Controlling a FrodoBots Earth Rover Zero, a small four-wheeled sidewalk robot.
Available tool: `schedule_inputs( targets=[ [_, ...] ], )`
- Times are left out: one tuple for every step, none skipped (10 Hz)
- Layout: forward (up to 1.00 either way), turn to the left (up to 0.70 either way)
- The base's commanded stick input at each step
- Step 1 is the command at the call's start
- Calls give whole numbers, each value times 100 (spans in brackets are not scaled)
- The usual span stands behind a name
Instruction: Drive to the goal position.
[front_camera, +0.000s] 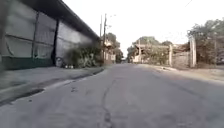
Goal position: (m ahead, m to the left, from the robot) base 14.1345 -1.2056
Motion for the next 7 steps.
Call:
schedule_inputs(
  targets=[
    [100,-40],
    [100,-40],
    [100,-40],
    [100,-35],
    [100,-18],
    [100,-7],
    [100,0]
  ],
)
